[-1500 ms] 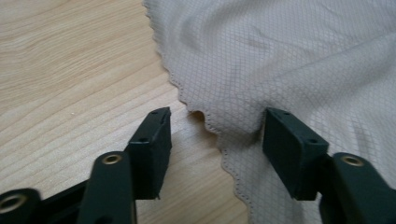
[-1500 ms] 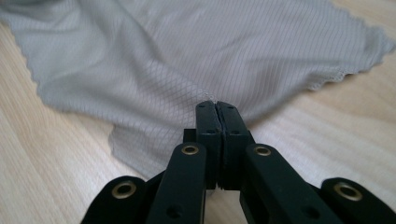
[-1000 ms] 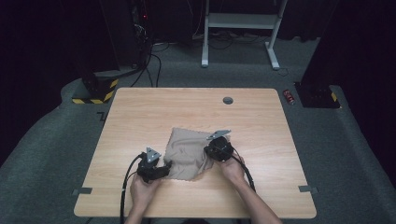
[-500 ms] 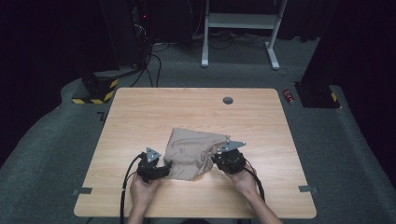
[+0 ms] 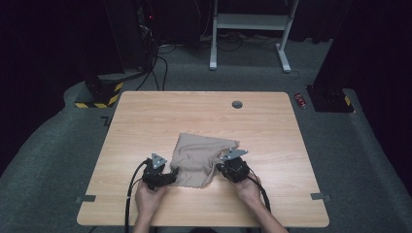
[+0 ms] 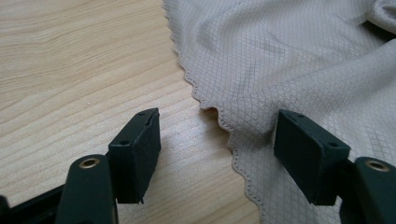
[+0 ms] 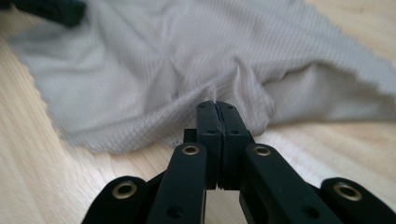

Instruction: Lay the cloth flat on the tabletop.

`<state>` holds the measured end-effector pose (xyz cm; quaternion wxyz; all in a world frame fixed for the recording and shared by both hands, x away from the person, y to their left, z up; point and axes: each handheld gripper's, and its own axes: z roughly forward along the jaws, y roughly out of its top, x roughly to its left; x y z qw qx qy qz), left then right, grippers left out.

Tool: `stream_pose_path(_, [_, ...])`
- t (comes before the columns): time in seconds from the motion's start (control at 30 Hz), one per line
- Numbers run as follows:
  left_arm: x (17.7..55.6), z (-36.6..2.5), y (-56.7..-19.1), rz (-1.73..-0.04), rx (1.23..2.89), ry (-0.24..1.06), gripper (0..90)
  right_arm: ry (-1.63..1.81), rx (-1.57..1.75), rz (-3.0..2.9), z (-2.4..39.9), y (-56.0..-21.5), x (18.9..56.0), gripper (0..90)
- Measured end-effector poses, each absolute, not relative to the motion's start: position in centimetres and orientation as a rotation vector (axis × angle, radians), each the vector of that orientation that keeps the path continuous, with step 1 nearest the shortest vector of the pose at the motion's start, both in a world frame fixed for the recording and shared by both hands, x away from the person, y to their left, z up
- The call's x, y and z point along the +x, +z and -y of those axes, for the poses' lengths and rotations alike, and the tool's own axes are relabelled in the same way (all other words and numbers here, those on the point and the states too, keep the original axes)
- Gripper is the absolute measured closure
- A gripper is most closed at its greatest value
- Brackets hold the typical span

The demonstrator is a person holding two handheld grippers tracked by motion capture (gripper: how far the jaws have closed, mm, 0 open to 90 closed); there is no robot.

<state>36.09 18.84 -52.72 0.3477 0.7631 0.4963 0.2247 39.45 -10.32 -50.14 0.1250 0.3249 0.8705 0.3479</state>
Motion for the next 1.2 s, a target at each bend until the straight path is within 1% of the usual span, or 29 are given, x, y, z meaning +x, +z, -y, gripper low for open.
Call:
stream_pose_path(0.1, [36.1,-18.8,-52.7,-1.287,1.979,0.58,31.6,1.044,0.938,-2.531,9.7,-48.5,39.9,88.3])
stream_pose_path(0.2, [36.1,-18.8,-52.7,-1.287,1.979,0.58,31.6,1.031,0.918,-2.543,8.3,-47.8,40.6,88.1])
stream_pose_path(0.27, [36.1,-18.8,-52.7,-1.287,1.98,0.58,31.6,1.011,0.923,-2.566,7.3,-48.2,41.1,88.1])
stream_pose_path(0.33, [36.1,-18.8,-52.7,-1.287,1.98,0.58,31.5,0.973,0.95,-2.607,6.2,-49.6,42.0,87.3])
stream_pose_path(0.4, [36.1,-18.9,-52.7,-1.286,1.982,0.583,31.4,0.956,0.983,-2.623,5.7,-50.7,42.4,84.5])
stream_pose_path(0.5, [36.1,-18.8,-52.7,-1.287,1.98,0.58,31.3,1.021,0.989,-2.588,6.0,-50.4,42.1,78.9])
stream_pose_path(0.63, [36.1,-18.8,-52.7,-1.287,1.981,0.581,31.3,1.084,1.029,-2.51,7.9,-48.8,41.1,77.7])
stream_pose_path(0.73, [36.1,-18.8,-52.7,-1.287,1.981,0.581,31.3,1.089,1.049,-2.482,9.3,-48.4,40.8,76.8])
stream_pose_path(0.87, [36.1,-18.8,-52.7,-1.287,1.981,0.581,31.3,1.086,1.05,-2.499,9.1,-48.8,40.7,74.6])
stream_pose_path(0.97, [36.1,-18.8,-52.7,-1.287,1.981,0.58,31.3,1.083,1.048,-2.517,7.8,-49.5,41.1,69.8])
stream_pose_path(1.0, [36.1,-18.8,-52.7,-1.287,1.981,0.581,31.3,1.073,1.04,-2.523,7.4,-49.8,41.2,70.2])
stream_pose_path(1.03, [36.1,-18.8,-52.7,-1.288,1.98,0.581,31.3,1.05,1.032,-2.535,6.9,-50.2,41.5,74.8])
stream_pose_path(1.1, [36.1,-18.8,-52.7,-1.288,1.98,0.58,31.3,1.019,1.02,-2.553,6.4,-50.7,41.7,87.4])
stream_pose_path(1.2, [36.1,-18.8,-52.7,-1.288,1.98,0.581,31.3,1.016,0.999,-2.55,6.7,-50.5,41.4,88.6])
